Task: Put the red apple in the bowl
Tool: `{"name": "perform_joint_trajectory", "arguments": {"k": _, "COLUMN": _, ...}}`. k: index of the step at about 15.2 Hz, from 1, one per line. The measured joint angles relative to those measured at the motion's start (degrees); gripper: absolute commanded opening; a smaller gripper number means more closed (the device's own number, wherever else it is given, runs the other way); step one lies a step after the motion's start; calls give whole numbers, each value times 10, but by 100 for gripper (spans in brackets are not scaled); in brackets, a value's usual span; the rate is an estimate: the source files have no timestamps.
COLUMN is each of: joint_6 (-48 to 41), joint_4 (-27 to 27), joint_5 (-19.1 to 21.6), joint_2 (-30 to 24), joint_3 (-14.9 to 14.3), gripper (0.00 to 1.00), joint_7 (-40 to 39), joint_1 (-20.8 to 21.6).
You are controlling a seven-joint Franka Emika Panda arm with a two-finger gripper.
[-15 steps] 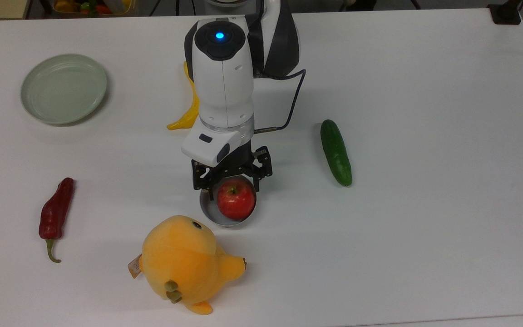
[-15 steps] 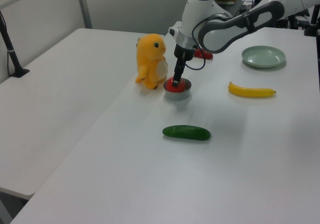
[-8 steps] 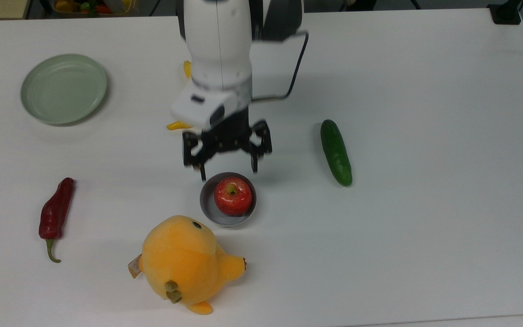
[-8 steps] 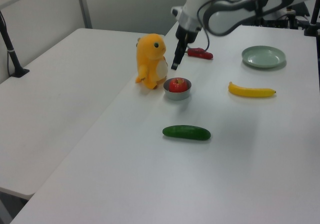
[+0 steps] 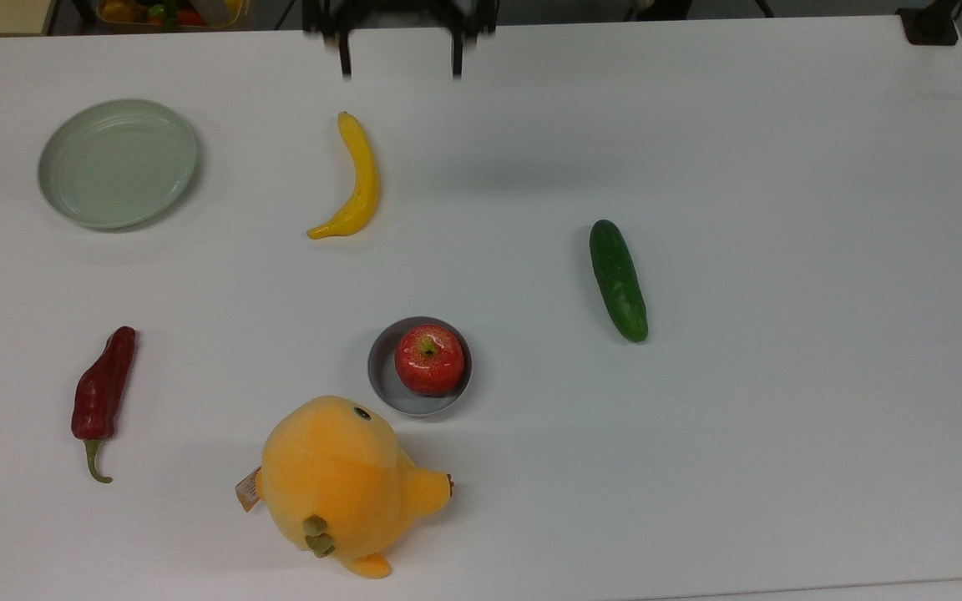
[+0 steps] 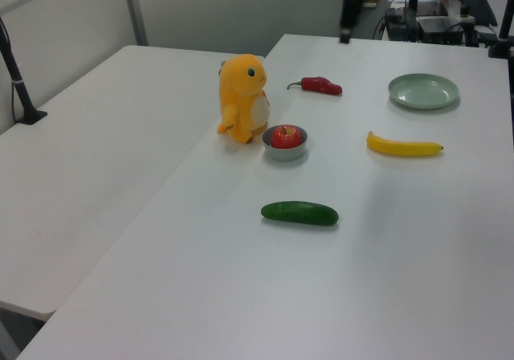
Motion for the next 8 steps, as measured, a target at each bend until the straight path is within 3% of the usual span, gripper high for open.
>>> {"name": "perform_joint_trajectory", "arguments": {"k": 4, "joint_6": -107, "joint_4": -33, "joint_5": 38, "joint_2": -69, "joint_3": -3, "gripper": 100, "joint_7": 27, "joint_1": 0}}
{"name": "perform_joint_trajectory", "arguments": {"k": 8, "joint_6": -85, "joint_4": -79, "joint_5": 67, "joint_2": -87, "joint_3": -10, "gripper": 100, "joint_7": 5, "joint_1": 0}}
